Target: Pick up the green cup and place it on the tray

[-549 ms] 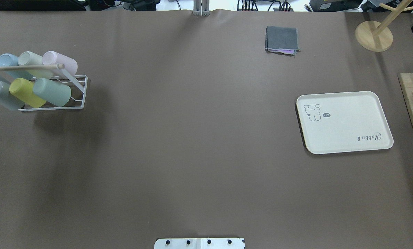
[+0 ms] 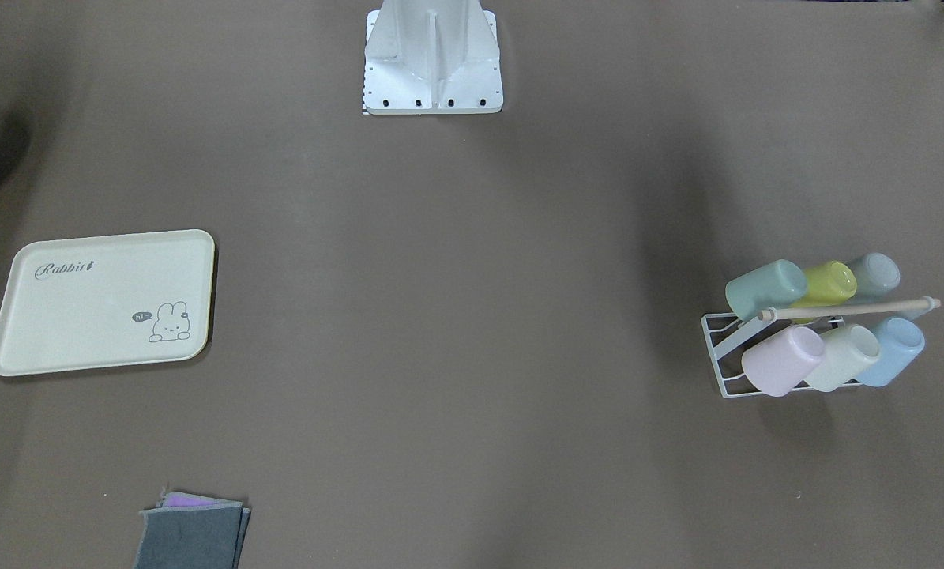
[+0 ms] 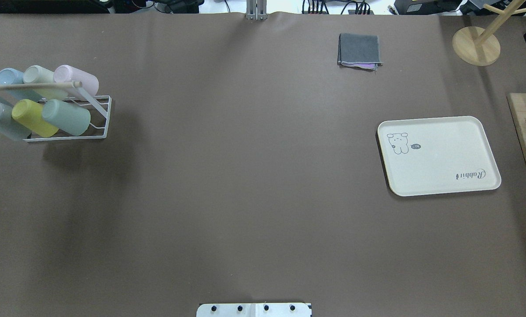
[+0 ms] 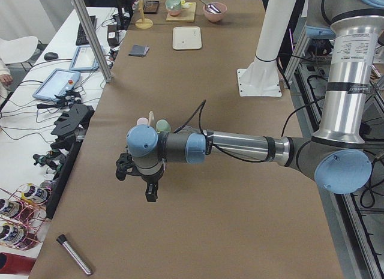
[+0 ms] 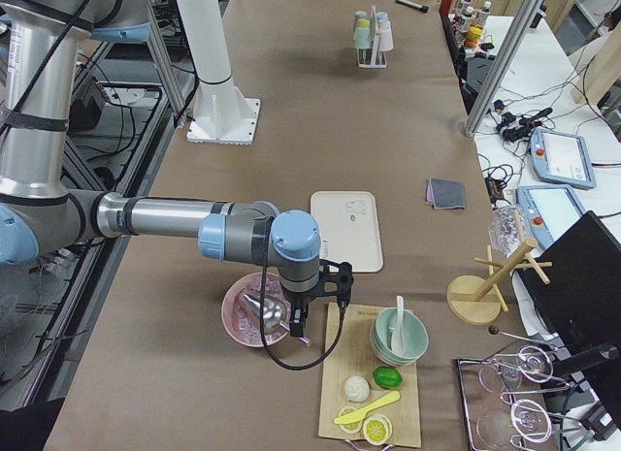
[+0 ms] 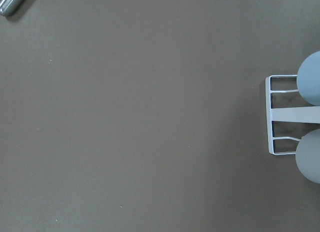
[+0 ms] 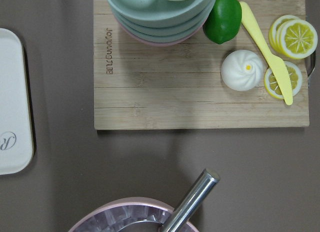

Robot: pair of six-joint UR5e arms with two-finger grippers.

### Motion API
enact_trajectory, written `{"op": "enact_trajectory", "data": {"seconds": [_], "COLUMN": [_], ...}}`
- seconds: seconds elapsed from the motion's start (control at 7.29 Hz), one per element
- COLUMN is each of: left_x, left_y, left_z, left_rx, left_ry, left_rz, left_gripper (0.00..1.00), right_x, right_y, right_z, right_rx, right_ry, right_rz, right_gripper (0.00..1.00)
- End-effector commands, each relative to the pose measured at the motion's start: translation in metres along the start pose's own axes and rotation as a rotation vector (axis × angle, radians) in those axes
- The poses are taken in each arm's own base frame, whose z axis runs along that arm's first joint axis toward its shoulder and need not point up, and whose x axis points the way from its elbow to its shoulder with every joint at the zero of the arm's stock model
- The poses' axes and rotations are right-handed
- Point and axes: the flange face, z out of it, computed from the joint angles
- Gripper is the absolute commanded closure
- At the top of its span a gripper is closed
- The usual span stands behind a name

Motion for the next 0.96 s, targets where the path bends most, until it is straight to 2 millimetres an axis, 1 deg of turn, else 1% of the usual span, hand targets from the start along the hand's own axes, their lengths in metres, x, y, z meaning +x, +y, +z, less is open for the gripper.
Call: {"op": "enact_trajectory", "data": {"seconds": [0.0, 0.14, 0.27, 0.41, 0.55, 0.69, 0.82], "left_x": [0.001, 0.001, 0.001, 0.001, 0.001, 0.001, 0.0], "left_y": [0.0, 0.0, 0.0, 0.0, 0.0, 0.0, 0.0], "left_z": [-0.001, -0.001, 0.0, 0.0, -0.001, 0.0, 0.0], "left_rx": [0.002, 0.002, 0.0, 0.0, 0.002, 0.001, 0.001], "left_ry": [0.0, 0.0, 0.0, 0.0, 0.0, 0.0, 0.0], "left_rz": [-0.003, -0.003, -0.003, -0.002, -0.003, -0.002, -0.004], "left_gripper": [0.02, 0.02, 0.02, 0.02, 0.02, 0.02, 0.02], "right_x": [-0.009, -0.011, -0.032, -0.072, -0.097, -0.131, -0.162], "right_y": [0.001, 0.0, -0.011, -0.03, -0.042, -0.06, -0.071], "right_z": [-0.008, -0.01, -0.009, -0.008, -0.001, 0.006, 0.02], "right_rx": [0.015, 0.02, 0.017, 0.009, -0.008, -0.019, -0.044], "right_ry": [-0.017, -0.018, -0.022, -0.029, -0.035, -0.034, -0.028], "right_rz": [-0.003, -0.006, -0.014, 0.052, 0.071, 0.001, -0.024], "right_gripper": [0.0, 0.0, 0.0, 0.0, 0.0, 0.0, 0.0]}}
